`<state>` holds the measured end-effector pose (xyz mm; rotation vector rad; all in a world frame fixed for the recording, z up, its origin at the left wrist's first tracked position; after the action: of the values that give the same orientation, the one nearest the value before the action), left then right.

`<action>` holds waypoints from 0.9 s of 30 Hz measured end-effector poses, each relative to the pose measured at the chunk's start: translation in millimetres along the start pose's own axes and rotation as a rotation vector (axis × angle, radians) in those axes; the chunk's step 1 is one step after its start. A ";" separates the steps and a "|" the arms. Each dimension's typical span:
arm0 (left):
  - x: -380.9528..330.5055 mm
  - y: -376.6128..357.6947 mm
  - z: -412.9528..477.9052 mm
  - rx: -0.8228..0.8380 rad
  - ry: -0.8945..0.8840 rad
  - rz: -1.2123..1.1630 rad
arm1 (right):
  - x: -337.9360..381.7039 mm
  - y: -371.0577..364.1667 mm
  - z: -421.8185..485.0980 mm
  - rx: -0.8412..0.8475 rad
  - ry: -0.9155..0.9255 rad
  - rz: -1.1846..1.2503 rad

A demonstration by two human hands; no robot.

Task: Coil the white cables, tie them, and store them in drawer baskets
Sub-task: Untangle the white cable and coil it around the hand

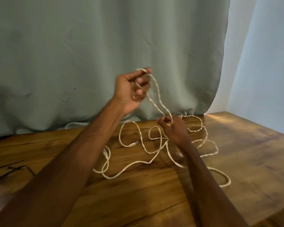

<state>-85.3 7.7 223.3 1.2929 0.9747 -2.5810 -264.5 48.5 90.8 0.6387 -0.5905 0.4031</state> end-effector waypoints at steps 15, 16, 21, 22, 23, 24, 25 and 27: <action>-53.8 126.2 -45.1 -0.560 -0.069 0.617 | -11.1 12.5 6.5 -0.176 0.031 -0.112; -48.3 131.4 -47.9 -0.572 -0.014 0.878 | -8.7 9.9 5.8 -0.160 0.053 -0.114; -26.5 121.1 -58.9 -0.047 0.475 1.798 | -0.9 5.1 3.5 -0.141 0.115 -0.240; -26.0 111.9 -62.1 0.055 0.586 1.929 | -0.7 5.7 3.5 -0.156 0.123 -0.248; -26.3 101.8 -63.9 0.121 0.646 1.997 | 0.0 6.3 3.2 -0.171 0.126 -0.252; -25.7 90.9 -63.7 0.155 0.636 1.982 | 0.3 6.4 3.2 -0.180 0.121 -0.258; -24.1 77.3 -62.9 0.148 0.564 1.908 | 1.9 6.1 2.8 -0.177 0.115 -0.270; -13.1 50.2 -57.7 0.061 0.336 1.739 | 9.0 2.9 1.4 -0.143 0.096 -0.302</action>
<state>-19.7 -1.0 182.8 1.4663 -0.3123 -1.0267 -259.7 51.2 98.5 0.5574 -0.4189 0.1066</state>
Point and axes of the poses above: each hand's wrist, its own z-axis towards the middle knuckle, its own y-axis out of the back of the hand, x = y × z, the point moved 3 cm from there along z, towards the middle knuckle, and after that the axes turned 4 degrees about -x, right-handed, at the moved point
